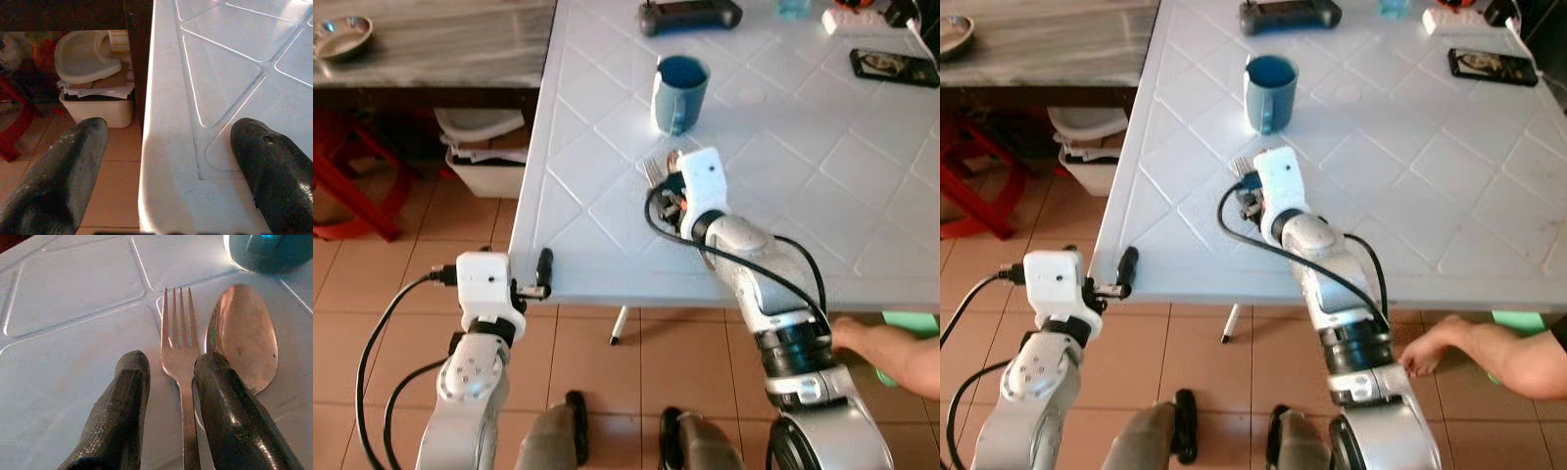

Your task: Setting the table

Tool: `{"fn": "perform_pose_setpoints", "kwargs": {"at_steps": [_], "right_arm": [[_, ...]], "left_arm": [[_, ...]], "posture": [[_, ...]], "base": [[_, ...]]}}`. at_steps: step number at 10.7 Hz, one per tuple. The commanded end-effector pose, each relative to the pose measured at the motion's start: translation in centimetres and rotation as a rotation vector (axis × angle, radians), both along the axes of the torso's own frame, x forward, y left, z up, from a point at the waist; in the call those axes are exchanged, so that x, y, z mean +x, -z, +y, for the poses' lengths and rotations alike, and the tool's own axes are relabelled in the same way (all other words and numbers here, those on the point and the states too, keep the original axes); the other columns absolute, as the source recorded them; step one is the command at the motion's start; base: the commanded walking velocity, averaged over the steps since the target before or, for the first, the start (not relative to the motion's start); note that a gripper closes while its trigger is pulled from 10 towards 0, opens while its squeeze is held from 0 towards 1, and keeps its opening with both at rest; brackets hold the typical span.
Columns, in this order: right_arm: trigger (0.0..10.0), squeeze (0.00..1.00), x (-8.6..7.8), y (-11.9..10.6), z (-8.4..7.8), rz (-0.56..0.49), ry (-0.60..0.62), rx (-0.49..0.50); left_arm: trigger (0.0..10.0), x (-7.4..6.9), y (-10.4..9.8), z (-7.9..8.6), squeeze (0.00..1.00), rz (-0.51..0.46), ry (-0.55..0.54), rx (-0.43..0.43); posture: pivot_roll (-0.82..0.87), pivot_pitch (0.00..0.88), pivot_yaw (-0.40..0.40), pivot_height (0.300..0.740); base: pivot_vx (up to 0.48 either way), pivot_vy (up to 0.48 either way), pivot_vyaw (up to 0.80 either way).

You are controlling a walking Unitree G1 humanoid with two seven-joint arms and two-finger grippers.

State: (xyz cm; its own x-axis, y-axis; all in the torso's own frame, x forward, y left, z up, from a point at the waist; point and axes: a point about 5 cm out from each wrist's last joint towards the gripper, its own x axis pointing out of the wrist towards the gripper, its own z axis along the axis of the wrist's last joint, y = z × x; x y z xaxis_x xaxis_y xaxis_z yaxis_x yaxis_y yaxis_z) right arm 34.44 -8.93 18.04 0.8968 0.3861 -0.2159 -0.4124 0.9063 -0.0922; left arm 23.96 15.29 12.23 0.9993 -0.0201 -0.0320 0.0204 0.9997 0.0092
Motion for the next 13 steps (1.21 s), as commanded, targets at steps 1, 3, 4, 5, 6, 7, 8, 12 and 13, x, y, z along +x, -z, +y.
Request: {"fn": "perform_pose_setpoints", "kwargs": {"at_steps": [1,3,4,5,6,7,8,12,13], "right_arm": [[10.0,0.00,-0.5,0.2,0.1,0.015,-0.014,-0.006],[10.0,0.00,-1.5,1.1,-0.9,0.054,0.003,-0.033],[10.0,0.00,-1.9,1.5,-1.1,0.070,0.003,-0.024],[10.0,0.00,-2.0,1.6,-0.9,0.072,-0.001,-0.010],[10.0,0.00,-2.0,1.6,-0.5,0.072,-0.009,-0.003],[10.0,0.00,-1.9,1.6,-0.2,0.072,-0.016,-0.005],[10.0,0.00,-1.5,1.8,-0.2,0.073,-0.015,-0.013],[10.0,0.00,-0.2,2.4,-0.4,0.097,-0.029,-0.040],[10.0,1.00,-0.1,2.9,-0.6,0.128,-0.030,-0.027]], "left_arm": [[10.0,-0.3,0.6,0.3,0.00,0.033,-0.012,0.007],[10.0,-0.4,0.7,0.4,0.00,0.034,-0.014,0.007],[10.0,-0.3,0.7,0.5,0.00,0.034,-0.014,0.008],[10.0,-0.2,0.7,0.3,0.00,0.034,-0.007,0.008],[10.0,-0.1,0.7,0.2,0.00,0.032,-0.002,0.008],[10.0,-0.1,0.6,0.2,0.00,0.030,-0.001,0.008],[10.0,-0.1,0.6,0.3,0.00,0.031,-0.004,0.010],[10.0,-0.3,0.7,0.2,0.00,0.035,-0.005,0.007],[10.0,-0.4,0.7,0.2,0.00,0.037,-0.005,0.007]], "posture": [[0.06,0.228,0.024,0.740],[0.06,0.227,0.023,0.740],[0.05,0.225,0.027,0.740],[0.05,0.224,0.031,0.740],[0.05,0.223,0.032,0.740],[0.06,0.223,0.032,0.740],[0.06,0.224,0.029,0.740],[0.06,0.234,0.028,0.740],[0.06,0.238,0.028,0.740]], "base": [[0.000,0.000,0.00],[0.000,0.000,0.00],[0.000,0.000,0.00],[0.000,0.000,0.00],[0.000,0.000,0.00],[0.000,0.000,0.00],[0.000,0.000,0.00],[0.000,0.000,0.00],[0.000,0.000,0.00]]}}
